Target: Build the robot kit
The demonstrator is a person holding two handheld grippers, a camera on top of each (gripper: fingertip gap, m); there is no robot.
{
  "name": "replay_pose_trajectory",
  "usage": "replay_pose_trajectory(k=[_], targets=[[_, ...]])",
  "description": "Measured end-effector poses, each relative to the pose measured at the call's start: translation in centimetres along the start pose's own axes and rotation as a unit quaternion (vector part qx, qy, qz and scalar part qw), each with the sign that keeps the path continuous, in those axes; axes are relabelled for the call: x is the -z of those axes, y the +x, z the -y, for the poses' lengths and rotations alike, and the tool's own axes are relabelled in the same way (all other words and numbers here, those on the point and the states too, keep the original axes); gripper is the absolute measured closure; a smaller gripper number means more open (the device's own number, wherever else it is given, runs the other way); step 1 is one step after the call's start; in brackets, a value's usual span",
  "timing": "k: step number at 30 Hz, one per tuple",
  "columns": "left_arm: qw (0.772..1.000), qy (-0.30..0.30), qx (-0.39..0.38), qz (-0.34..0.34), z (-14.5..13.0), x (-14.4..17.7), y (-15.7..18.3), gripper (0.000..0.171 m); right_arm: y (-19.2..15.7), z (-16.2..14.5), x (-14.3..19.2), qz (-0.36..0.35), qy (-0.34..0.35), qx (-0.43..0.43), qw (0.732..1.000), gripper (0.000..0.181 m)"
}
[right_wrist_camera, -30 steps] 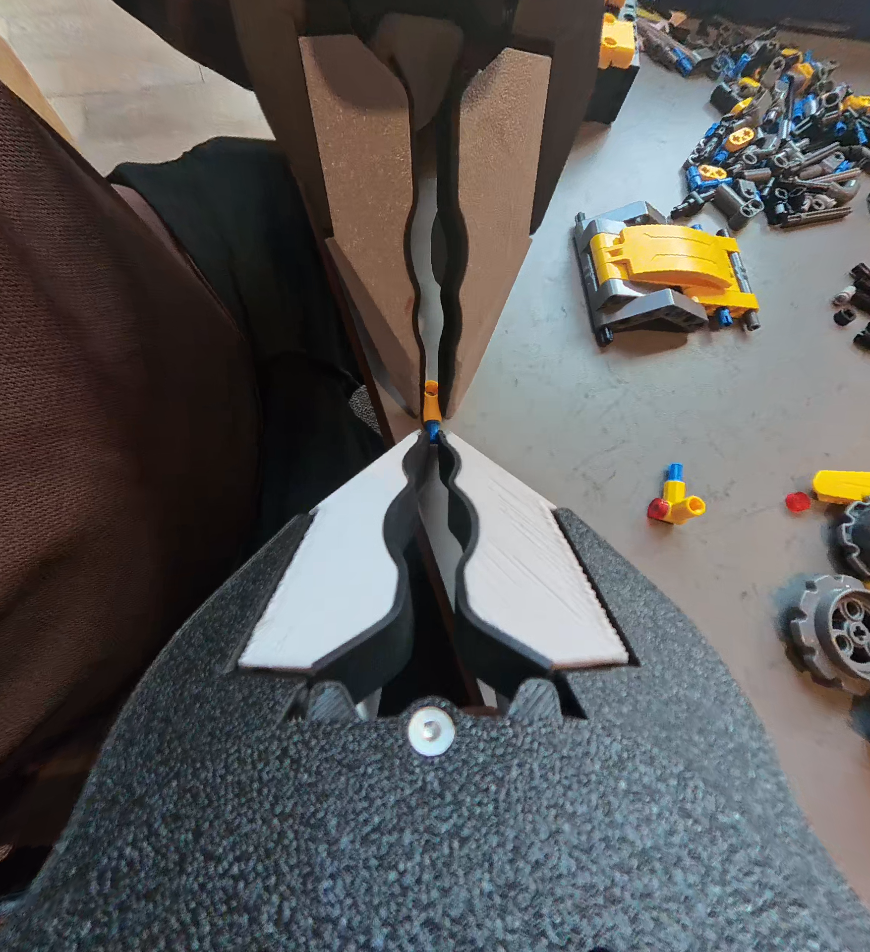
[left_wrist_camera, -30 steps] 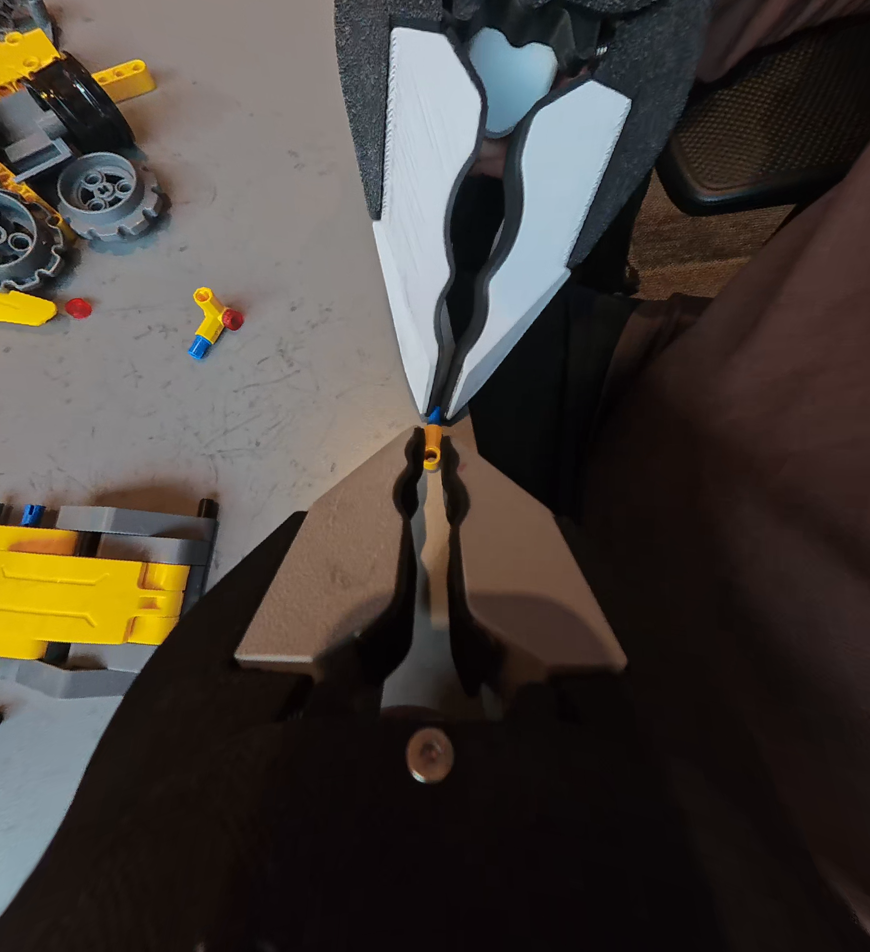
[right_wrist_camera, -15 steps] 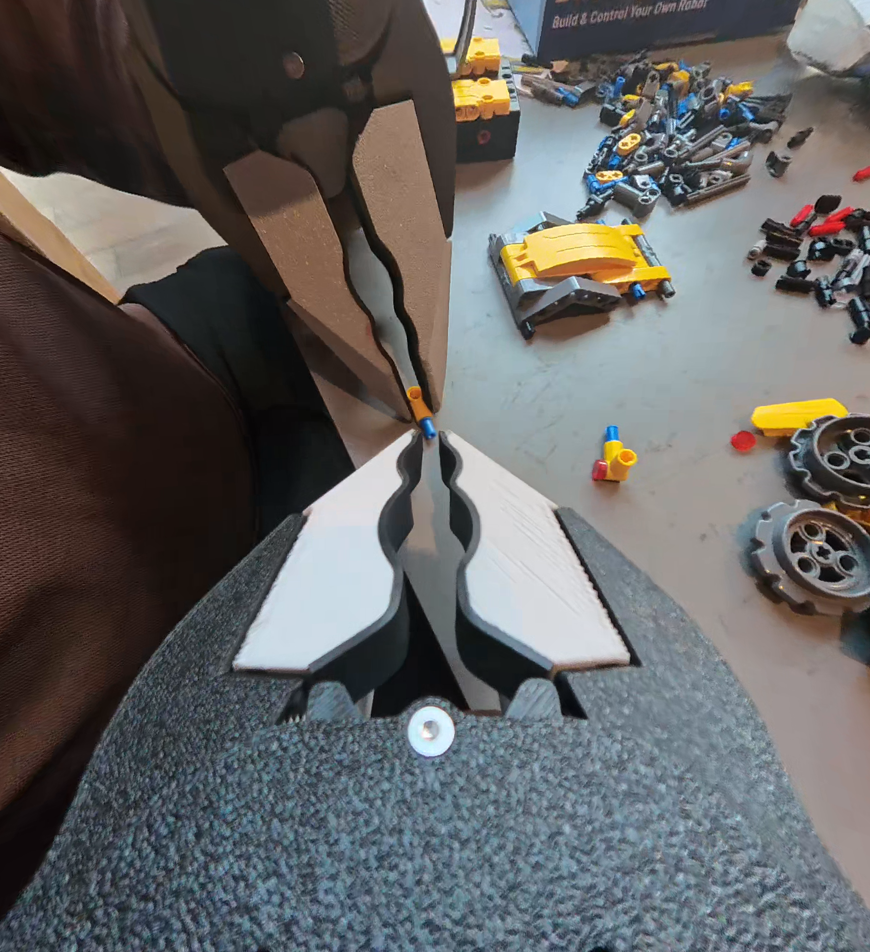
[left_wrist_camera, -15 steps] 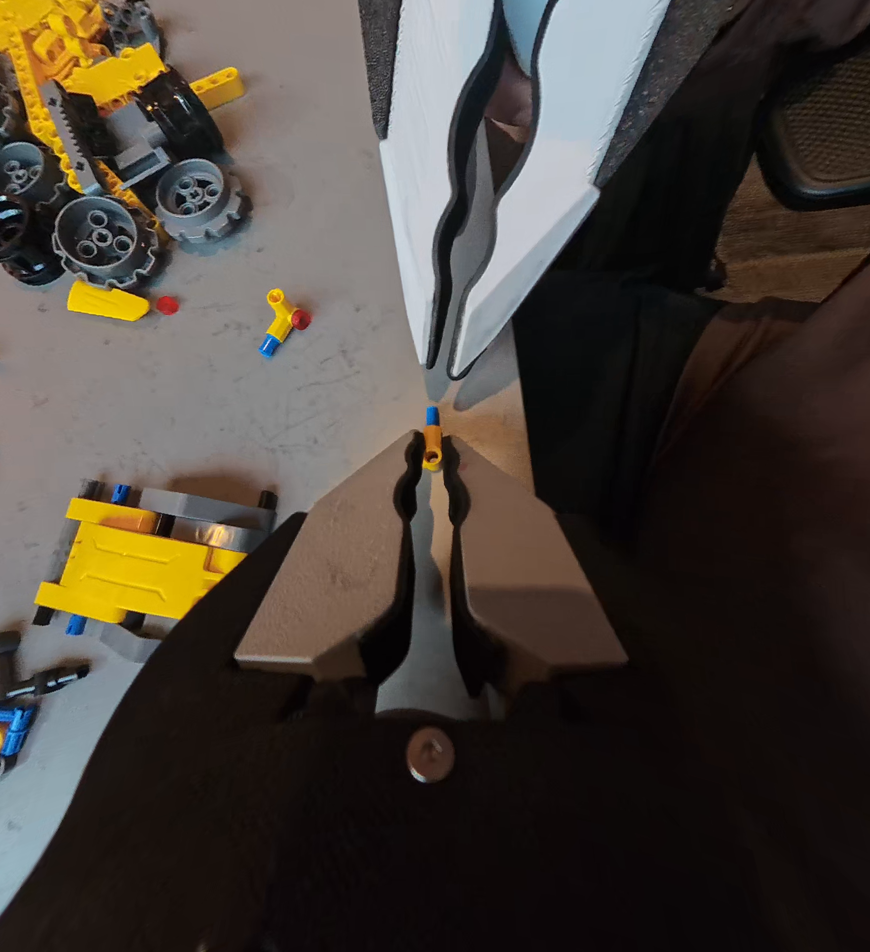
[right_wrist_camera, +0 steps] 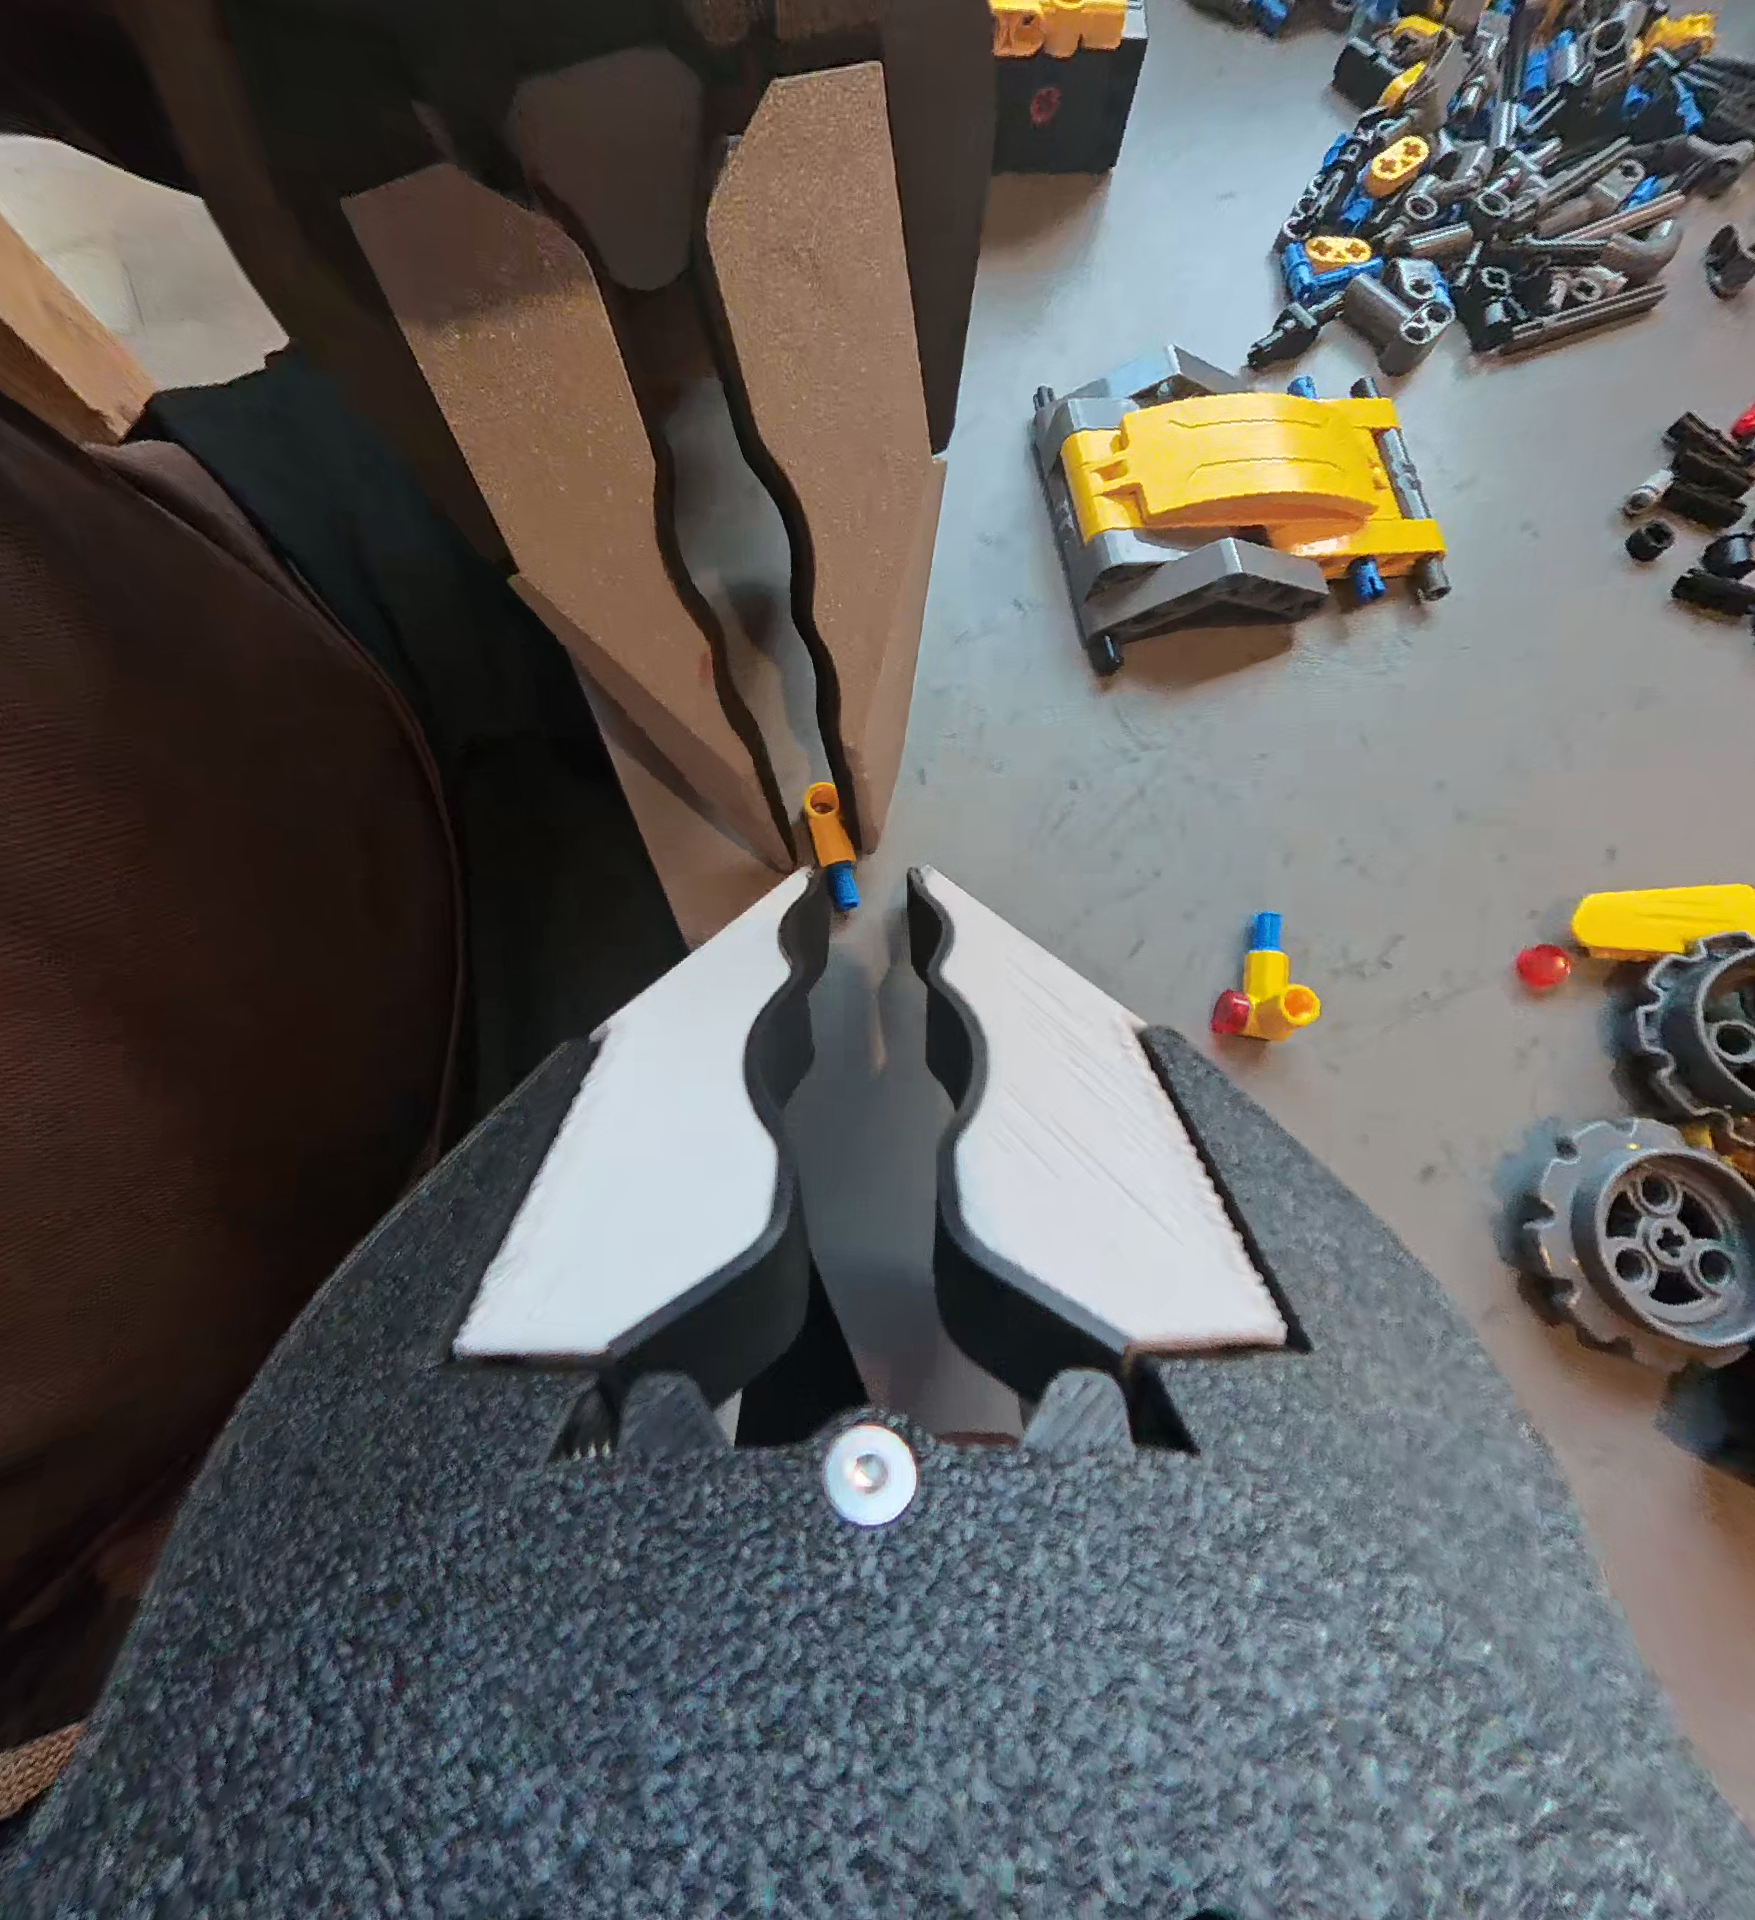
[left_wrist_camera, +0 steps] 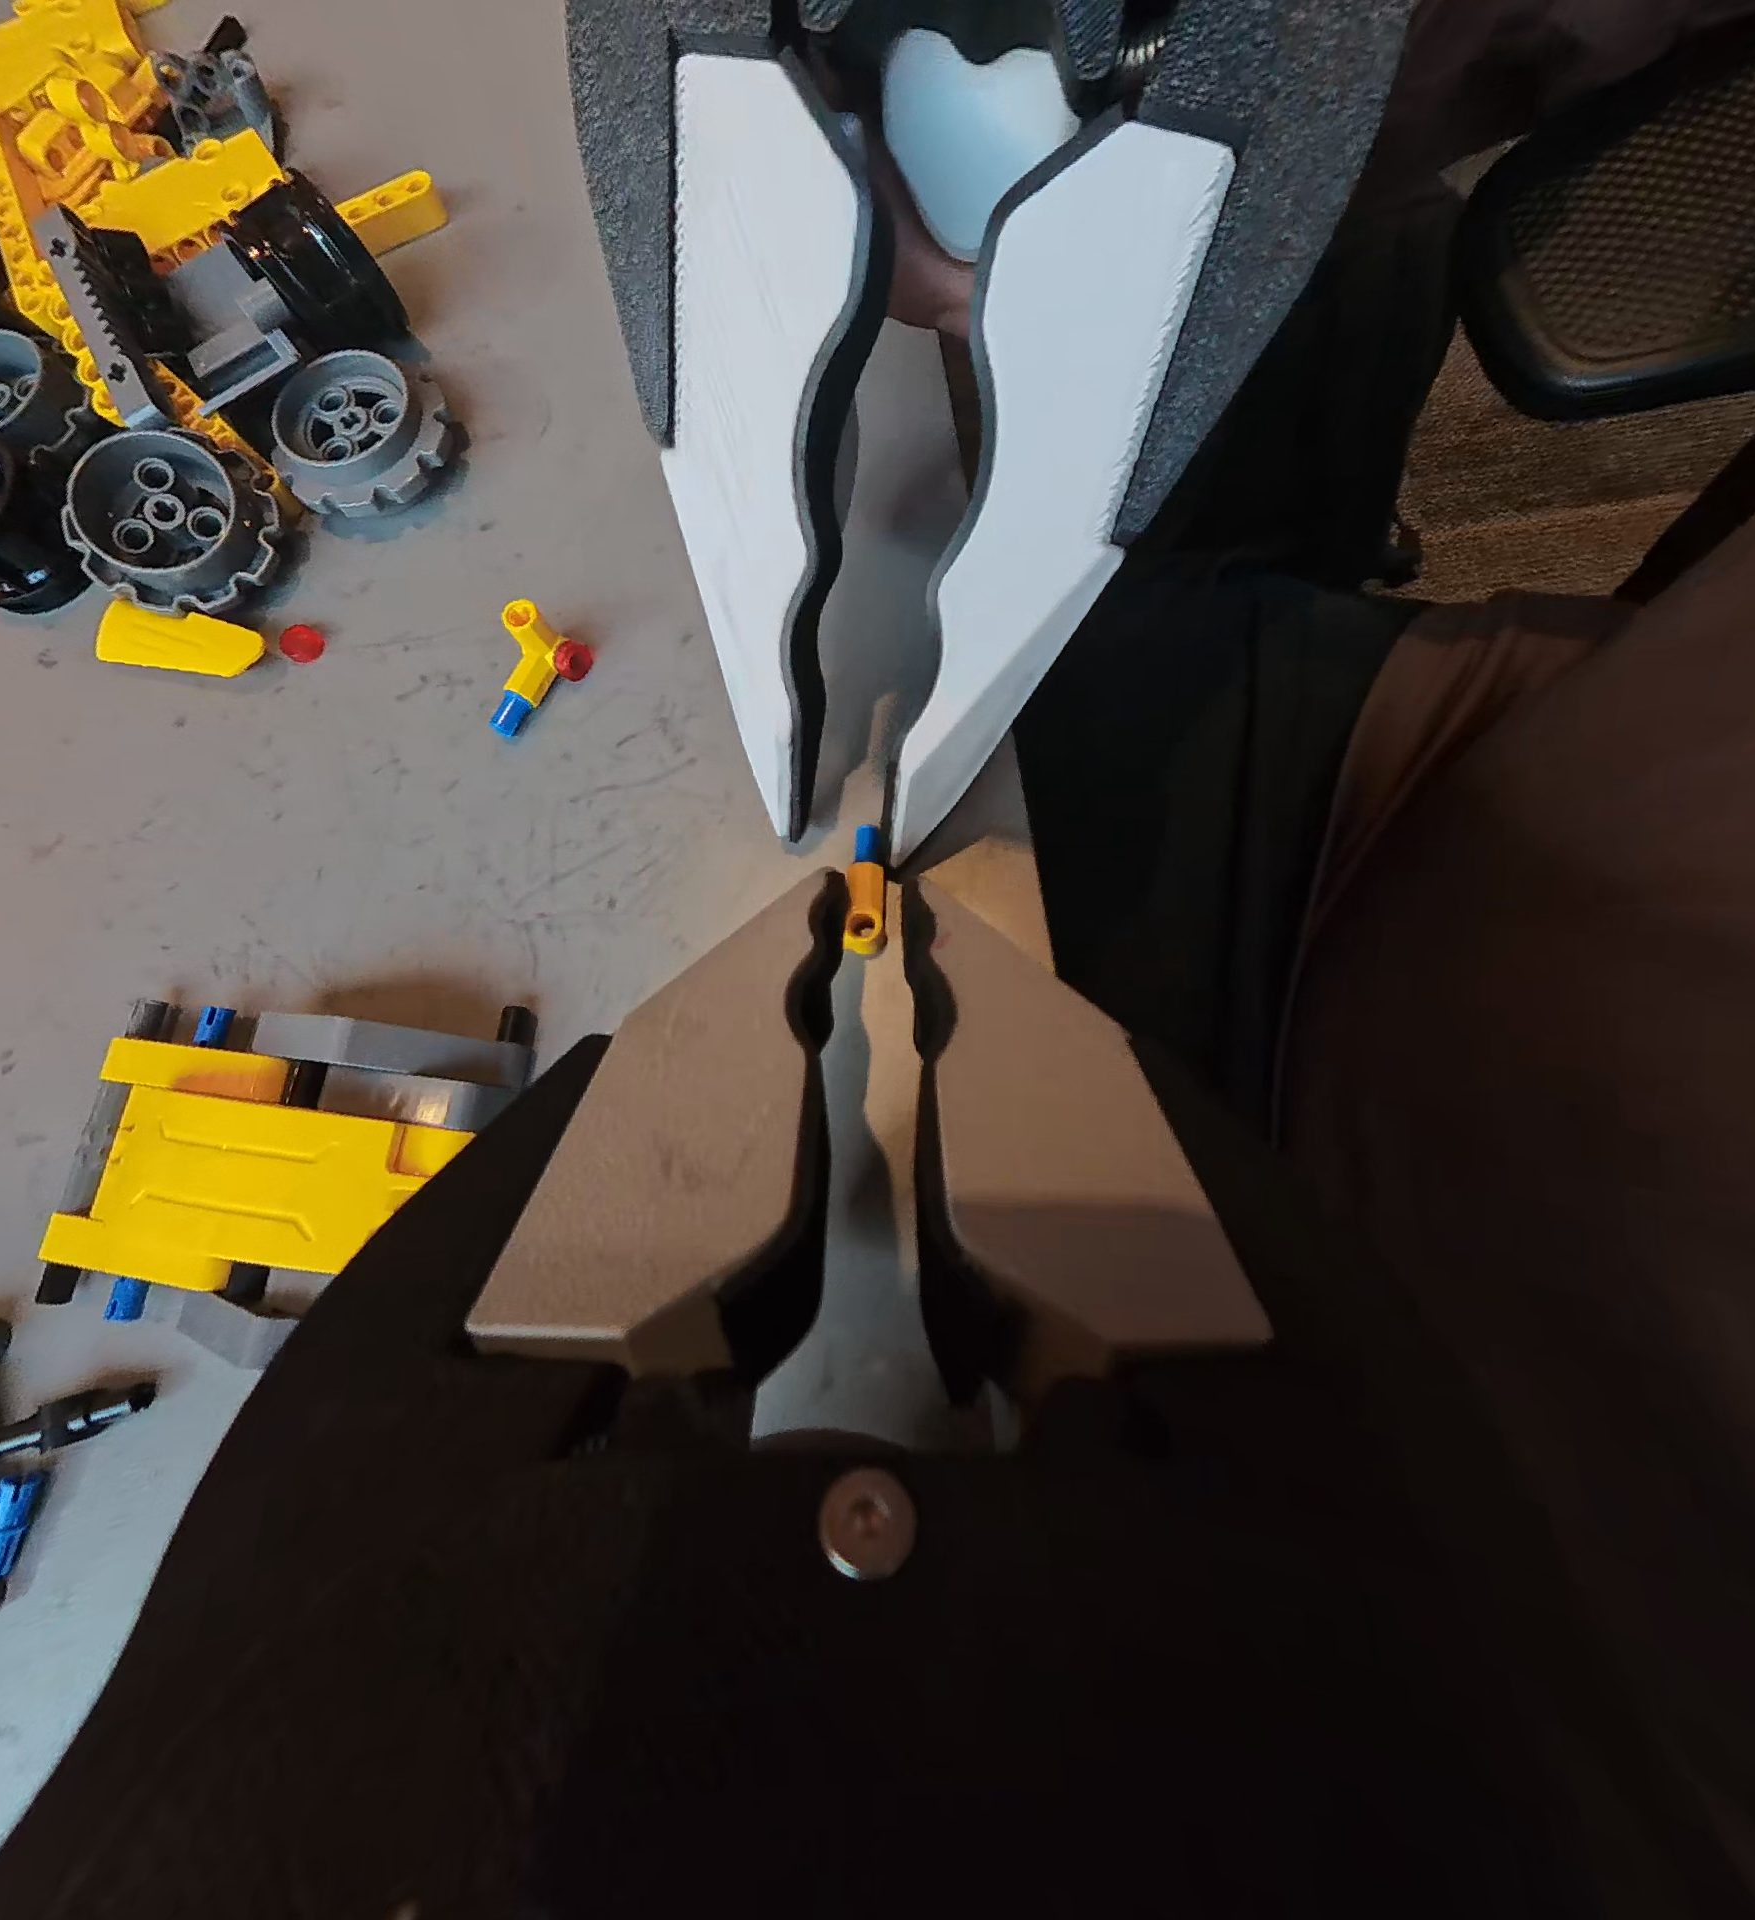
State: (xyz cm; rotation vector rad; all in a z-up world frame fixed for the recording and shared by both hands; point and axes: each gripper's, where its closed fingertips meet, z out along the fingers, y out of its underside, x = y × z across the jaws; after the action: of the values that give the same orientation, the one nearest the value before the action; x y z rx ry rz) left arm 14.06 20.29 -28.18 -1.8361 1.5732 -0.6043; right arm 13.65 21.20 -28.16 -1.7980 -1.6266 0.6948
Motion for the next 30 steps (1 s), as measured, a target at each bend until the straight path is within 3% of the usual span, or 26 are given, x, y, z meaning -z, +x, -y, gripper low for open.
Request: replay_pose_trajectory(k=[7, 11, 16, 21, 24, 30], targets=[[1.000, 0.001, -0.014, -0.010, -0.1, 0.2, 0.2, 0.158, -0.2, 0.0, -0.2, 0.007, -0.008, -0.008, 1.000, 0.171], [1.000, 0.001, -0.017, -0.004, -0.2, 0.5, 0.1, 0.146, -0.1, 0.0, -0.1, 0.000, -0.010, -0.004, 1.000, 0.171], [0.999, 0.030, -0.010, 0.018, 0.3, 1.9, -0.3, 0.140, 0.5, 0.5, 1.1, -0.011, 0.018, -0.028, 0.999, 0.171], [0.998, 0.036, 0.007, 0.046, 0.0, 4.0, -0.6, 0.140, 3.4, -0.9, 4.6, -0.064, 0.050, -0.083, 0.993, 0.178], [0.996, 0.059, 0.021, 0.070, 0.1, 5.4, -0.2, 0.140, 5.7, -2.1, 7.5, -0.114, 0.079, -0.123, 0.983, 0.171], [0.985, 0.131, 0.055, 0.098, 1.0, 6.3, 1.8, 0.140, 11.4, -7.2, 14.1, -0.272, 0.102, -0.213, 0.933, 0.161]])
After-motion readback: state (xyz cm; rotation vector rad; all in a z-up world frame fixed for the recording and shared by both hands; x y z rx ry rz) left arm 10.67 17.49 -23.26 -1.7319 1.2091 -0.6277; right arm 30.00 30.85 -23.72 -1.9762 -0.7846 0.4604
